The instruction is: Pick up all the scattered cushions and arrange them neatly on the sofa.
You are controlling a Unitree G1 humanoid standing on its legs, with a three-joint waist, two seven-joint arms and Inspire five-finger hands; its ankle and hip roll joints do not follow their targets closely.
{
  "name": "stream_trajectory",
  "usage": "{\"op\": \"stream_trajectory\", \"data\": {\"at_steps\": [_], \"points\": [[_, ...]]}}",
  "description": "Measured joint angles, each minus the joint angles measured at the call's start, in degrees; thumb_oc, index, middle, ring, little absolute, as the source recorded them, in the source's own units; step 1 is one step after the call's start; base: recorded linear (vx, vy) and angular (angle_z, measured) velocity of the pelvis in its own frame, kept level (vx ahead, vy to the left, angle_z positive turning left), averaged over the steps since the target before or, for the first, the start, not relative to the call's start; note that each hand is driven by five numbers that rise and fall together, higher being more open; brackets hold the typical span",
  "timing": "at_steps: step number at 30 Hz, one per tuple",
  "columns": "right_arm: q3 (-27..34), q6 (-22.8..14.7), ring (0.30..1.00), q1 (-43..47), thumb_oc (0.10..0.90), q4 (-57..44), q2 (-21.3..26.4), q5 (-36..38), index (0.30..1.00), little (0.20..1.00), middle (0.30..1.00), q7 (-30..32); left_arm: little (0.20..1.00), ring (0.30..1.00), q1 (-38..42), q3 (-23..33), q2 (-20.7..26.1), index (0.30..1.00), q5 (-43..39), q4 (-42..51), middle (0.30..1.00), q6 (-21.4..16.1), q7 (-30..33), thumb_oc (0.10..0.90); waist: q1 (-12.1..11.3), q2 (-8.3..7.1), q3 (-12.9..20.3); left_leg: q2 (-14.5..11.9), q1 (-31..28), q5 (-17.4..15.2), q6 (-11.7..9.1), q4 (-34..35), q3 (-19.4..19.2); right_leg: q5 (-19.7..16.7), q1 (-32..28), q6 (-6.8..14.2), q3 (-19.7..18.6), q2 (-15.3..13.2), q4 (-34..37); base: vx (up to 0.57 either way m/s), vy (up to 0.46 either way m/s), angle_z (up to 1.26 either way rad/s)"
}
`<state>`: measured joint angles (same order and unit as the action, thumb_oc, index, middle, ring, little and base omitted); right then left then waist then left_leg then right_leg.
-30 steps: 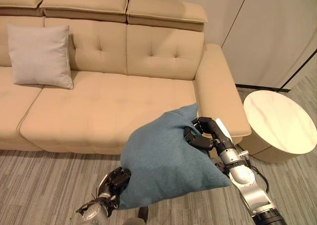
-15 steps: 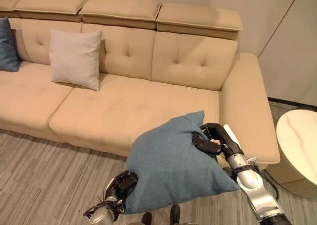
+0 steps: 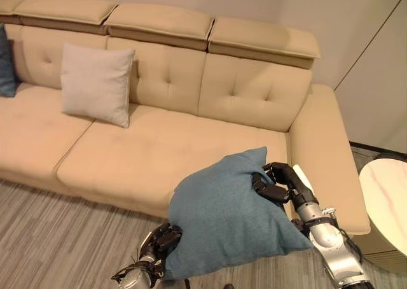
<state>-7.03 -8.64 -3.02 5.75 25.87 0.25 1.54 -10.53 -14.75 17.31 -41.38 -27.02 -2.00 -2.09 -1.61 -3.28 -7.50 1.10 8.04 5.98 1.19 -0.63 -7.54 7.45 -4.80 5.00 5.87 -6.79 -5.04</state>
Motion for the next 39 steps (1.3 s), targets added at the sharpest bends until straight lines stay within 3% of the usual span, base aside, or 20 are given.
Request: {"op": "stream_trajectory", "data": {"at_steps": [1,2,3,5,8,10,11,14,16,19,22,23,25,26,30,32,34,35,37,39], "points": [[-0.07,0.0,0.3,-0.16,0.4,-0.07,-0.5,-0.02,0.3,0.3,0.3,0.01,0.3,0.3,0.17,0.6,0.18,0.3,0.39,0.02,0.3,-0.01,0.0,0.4,0.15,-0.22,0.14,1.2,-1.08,0.78,1.67,0.39,-0.31,0.88,0.28,1.07,0.24,-1.46,-1.95,0.08,0.123,-0.15],[-0.06,0.0,0.3,-0.36,0.4,-0.12,-0.7,0.0,0.3,0.3,0.3,0.18,0.3,0.3,0.55,1.1,0.18,0.3,0.62,0.21,0.3,-0.1,0.0,0.4,0.27,-0.26,0.19,1.95,-1.83,0.7,1.94,1.07,-0.4,1.26,0.75,1.52,0.34,-2.06,-3.14,0.11,0.21,-0.11],[0.16,0.2,0.3,0.16,0.4,-0.22,-1.58,-0.03,0.3,0.3,0.3,0.3,0.3,0.3,1.78,1.51,0.82,0.3,0.88,0.45,0.3,-0.14,0.01,0.4,0.56,-0.09,0.08,2.69,-2.22,-0.66,3.84,1.23,-0.75,0.54,4.07,2.8,-0.31,-2.5,-9.44,0.12,0.252,-0.14],[0.0,0.44,0.3,0.66,0.4,-0.16,-3.06,-0.06,0.3,0.3,0.3,0.5,0.3,0.3,2.4,1.52,1.76,0.3,0.93,0.4,0.3,-0.15,0.02,0.4,1.05,0.86,-0.59,2.33,-4.37,-0.58,4.54,1.94,-0.83,1.33,12.15,4.64,-1.09,-3.6,-25.99,0.07,0.137,-0.06],[-0.31,0.44,0.3,0.67,0.4,-0.16,-3.36,-0.06,0.3,0.3,0.3,0.59,0.3,0.3,2.29,1.53,2.28,0.3,0.92,0.4,0.3,-0.17,0.02,0.4,0.9,1.08,-0.81,2.41,-7.4,-2.28,5.24,2.22,-1.3,1.51,16.19,4.79,-0.84,-4.23,-29.96,0.07,0.033,0.01],[-0.45,0.41,0.3,0.85,0.4,-0.17,-3.05,-0.06,0.3,0.3,0.3,0.58,0.3,0.3,2.0,1.55,2.06,0.3,0.9,0.54,0.3,-0.26,0.01,0.4,1.24,1.26,-0.75,2.37,-9.04,-3.66,4.86,3.03,-1.41,1.17,17.4,4.32,1.55,-4.18,-26.18,0.26,-0.003,0.1],[-1.61,0.42,0.3,2.1,0.4,-0.06,-2.92,-0.16,0.3,0.3,0.3,-0.05,0.3,0.3,0.92,1.96,2.15,0.3,0.91,0.46,0.3,-0.3,0.01,0.4,0.32,0.83,-0.71,2.64,-10.49,-3.71,4.76,4.49,-2.54,0.46,17.78,3.4,3.35,-3.5,-18.71,0.24,-0.058,-0.15],[-2.09,0.41,0.3,2.48,0.4,0.16,-2.89,-0.17,0.3,0.3,0.3,-0.18,0.3,0.3,0.29,1.63,2.11,0.3,0.92,0.45,0.3,-0.26,0.01,0.4,0.81,0.63,-0.61,3.17,-10.97,-3.95,4.24,5.13,-2.65,-1.87,18.05,1.98,3.94,-1.97,-9.78,0.11,-0.067,-0.07],[-1.44,0.53,0.3,1.19,0.4,1.3,-2.03,-0.17,0.3,0.3,0.3,-0.05,0.3,0.3,-0.25,1.37,1.12,0.3,0.95,0.45,0.3,-0.14,0.01,0.4,1.19,0.22,-0.45,3.07,-12.33,-4.9,2.61,4.9,-0.85,-11.77,13.27,-0.73,4.74,-0.01,-0.17,0.16,-0.159,0.31],[-0.73,0.53,0.3,1.12,0.4,2.47,-1.48,-0.17,0.3,0.3,0.3,0.04,0.3,0.3,-0.22,1.06,0.55,0.3,0.95,0.47,0.3,-0.15,0.0,0.4,0.99,0.41,-0.31,1.41,-12.15,-5.6,0.71,3.45,1.03,-14.03,8.57,-2.48,6.22,2.0,6.62,0.06,-0.091,0.28],[0.51,0.52,0.3,1.18,0.4,2.45,-0.83,-0.11,0.3,0.3,0.3,0.1,0.3,0.3,0.33,0.37,-0.27,0.3,0.95,0.48,0.3,-0.15,0.0,0.4,1.12,0.26,-0.26,0.9,-9.28,-6.98,-1.37,-2.52,1.78,-15.15,6.53,-3.75,7.44,2.39,9.91,0.0,-0.037,0.22],[0.79,0.52,0.3,1.39,0.4,2.46,0.51,-0.03,0.3,0.3,0.3,0.12,0.3,0.3,0.8,0.18,-0.98,0.3,0.98,0.44,0.3,-0.15,-0.01,0.4,0.96,-0.07,-0.45,0.93,-5.18,-7.9,-2.71,-11.01,1.72,-14.91,6.07,-4.44,7.56,1.72,10.32,0.03,-0.005,0.09],[0.8,0.57,0.3,1.3,0.4,2.44,0.77,0.05,0.3,0.3,0.3,0.13,0.3,0.3,0.53,0.23,-1.14,0.3,1.0,0.42,0.3,-0.16,-0.02,0.4,0.86,-0.5,-0.68,0.66,-2.19,-9.25,-2.8,-17.38,1.96,-13.83,5.15,-6.21,7.12,1.35,10.33,0.04,0.016,-0.04],[0.82,0.56,0.3,1.31,0.4,2.41,0.69,0.09,0.3,0.3,0.3,0.13,0.3,0.3,0.45,0.22,-1.13,0.3,1.0,0.42,0.3,-0.15,-0.02,0.4,0.96,-0.5,-0.69,-0.09,-1.86,-9.92,-2.51,-17.38,2.45,-13.5,4.74,-6.57,7.01,1.6,10.34,0.05,0.026,-0.11],[1.28,0.6,0.3,1.32,0.4,2.43,0.7,0.17,0.3,0.3,0.3,0.26,0.3,0.3,0.73,0.07,-1.29,0.3,1.02,0.49,0.3,-0.15,-0.05,0.4,1.67,-0.44,-0.65,-3.83,-0.36,-9.57,-3.04,-11.58,5.55,-12.69,4.56,-6.46,6.14,2.33,10.33,0.1,0.079,-0.15],[1.27,0.6,0.3,1.33,0.4,2.47,1.01,0.18,0.3,0.3,0.3,0.52,0.3,0.3,0.7,-0.52,-1.39,0.3,1.02,0.44,0.3,-0.15,-0.05,0.4,1.81,-0.38,-0.72,-4.66,-0.71,-7.26,-5.79,-5.22,8.43,-12.53,4.63,-5.78,4.58,2.93,10.32,0.15,0.134,-0.37],[1.35,0.6,0.3,1.23,0.4,2.45,1.88,0.18,0.3,0.3,0.3,0.53,0.3,0.3,0.66,-1.12,-1.71,0.3,1.03,0.38,0.3,-0.07,-0.05,0.4,2.73,1.48,-0.75,-5.83,-2.24,-6.0,-4.88,-2.22,8.07,-12.12,3.75,-4.6,4.54,4.13,10.32,0.13,0.095,-0.28],[1.61,0.72,0.3,1.01,0.4,2.77,2.18,0.18,0.3,0.3,0.3,0.59,0.3,0.3,0.72,-1.31,-2.44,0.3,1.04,0.32,0.3,-0.07,-0.05,0.4,2.65,2.34,-0.76,-6.59,-3.52,-2.11,-4.99,-0.9,7.85,-12.05,3.19,-3.69,3.9,4.59,10.32,0.15,0.14,-0.31],[1.54,0.92,0.3,0.33,0.4,2.61,1.78,0.19,0.3,0.3,0.3,0.6,0.3,0.3,0.78,-1.26,-1.54,0.3,1.08,0.48,0.3,-0.07,-0.05,0.4,2.96,1.35,-0.52,-4.67,-5.51,-1.95,-3.68,1.64,6.55,-11.55,2.85,-2.34,3.23,2.57,10.31,0.11,0.135,-0.23],[1.51,0.93,0.3,0.29,0.4,2.59,1.26,0.18,0.3,0.3,0.3,0.66,0.3,0.3,1.0,-1.14,-0.54,0.3,1.91,1.13,0.3,-0.07,-0.05,0.4,3.7,1.34,-0.45,-2.48,-7.33,-0.88,-2.44,4.51,5.76,-12.0,2.6,-0.83,2.78,0.7,10.31,0.11,0.141,-0.06]]}}
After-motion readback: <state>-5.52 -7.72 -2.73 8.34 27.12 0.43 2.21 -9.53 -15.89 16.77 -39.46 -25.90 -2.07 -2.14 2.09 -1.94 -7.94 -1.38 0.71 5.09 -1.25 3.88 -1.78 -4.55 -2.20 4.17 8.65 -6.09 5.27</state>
